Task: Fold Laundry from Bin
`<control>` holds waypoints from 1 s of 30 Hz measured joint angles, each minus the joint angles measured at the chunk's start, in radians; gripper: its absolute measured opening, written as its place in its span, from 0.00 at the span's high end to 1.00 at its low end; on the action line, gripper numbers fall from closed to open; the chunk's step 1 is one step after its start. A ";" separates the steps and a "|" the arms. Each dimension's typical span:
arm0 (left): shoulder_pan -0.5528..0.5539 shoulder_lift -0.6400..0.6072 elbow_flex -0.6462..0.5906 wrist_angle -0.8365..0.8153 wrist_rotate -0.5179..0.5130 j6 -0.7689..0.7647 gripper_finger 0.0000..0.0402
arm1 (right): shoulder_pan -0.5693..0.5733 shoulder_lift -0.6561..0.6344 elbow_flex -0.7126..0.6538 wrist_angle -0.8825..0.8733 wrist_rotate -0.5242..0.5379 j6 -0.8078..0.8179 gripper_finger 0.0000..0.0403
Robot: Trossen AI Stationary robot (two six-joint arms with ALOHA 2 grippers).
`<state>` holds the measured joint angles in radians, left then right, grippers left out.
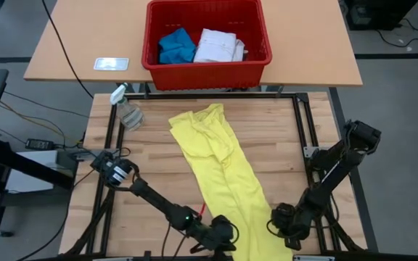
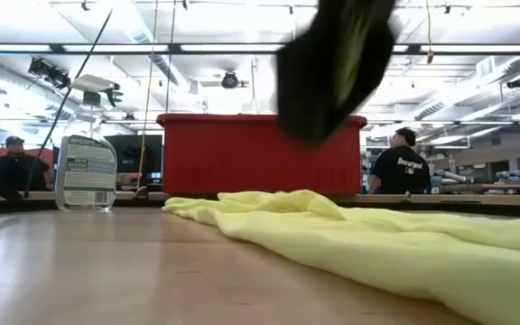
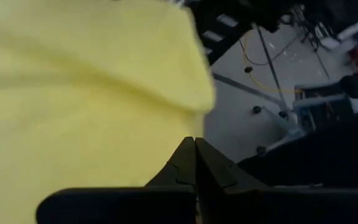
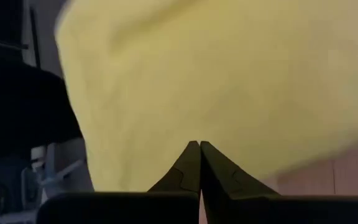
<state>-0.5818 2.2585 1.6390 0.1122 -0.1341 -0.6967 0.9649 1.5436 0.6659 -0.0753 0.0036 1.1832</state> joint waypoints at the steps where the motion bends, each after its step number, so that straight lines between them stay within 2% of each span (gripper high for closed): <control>1: -0.002 0.000 0.027 -0.023 0.000 0.031 1.00 | -0.004 0.001 0.009 0.000 0.011 -0.016 0.97; 6: -0.022 0.000 0.084 -0.056 -0.001 0.164 0.95 | -0.001 0.000 0.061 -0.011 0.030 -0.138 0.95; 12: -0.053 0.009 0.085 -0.039 -0.007 0.220 0.74 | 0.044 0.000 0.140 -0.070 0.029 -0.351 0.90; 18: -0.054 0.050 0.085 -0.014 -0.031 0.261 0.54 | 0.063 0.000 0.174 -0.086 0.000 -0.463 0.76; 22: -0.033 0.059 0.085 -0.037 -0.033 0.168 0.51 | 0.049 0.002 0.184 -0.083 0.056 -0.600 0.66; 25: -0.018 0.060 0.085 -0.043 -0.033 0.051 0.51 | -0.017 0.015 0.188 -0.066 0.078 -0.747 0.60; 30: -0.007 0.060 0.085 -0.036 0.022 -0.089 0.52 | -0.152 0.085 0.217 -0.005 -0.036 -0.904 0.56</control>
<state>-0.5884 2.3180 1.7237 0.0761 -0.1124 -0.7857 0.8132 1.6283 0.8825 -0.0807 -0.0326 0.2791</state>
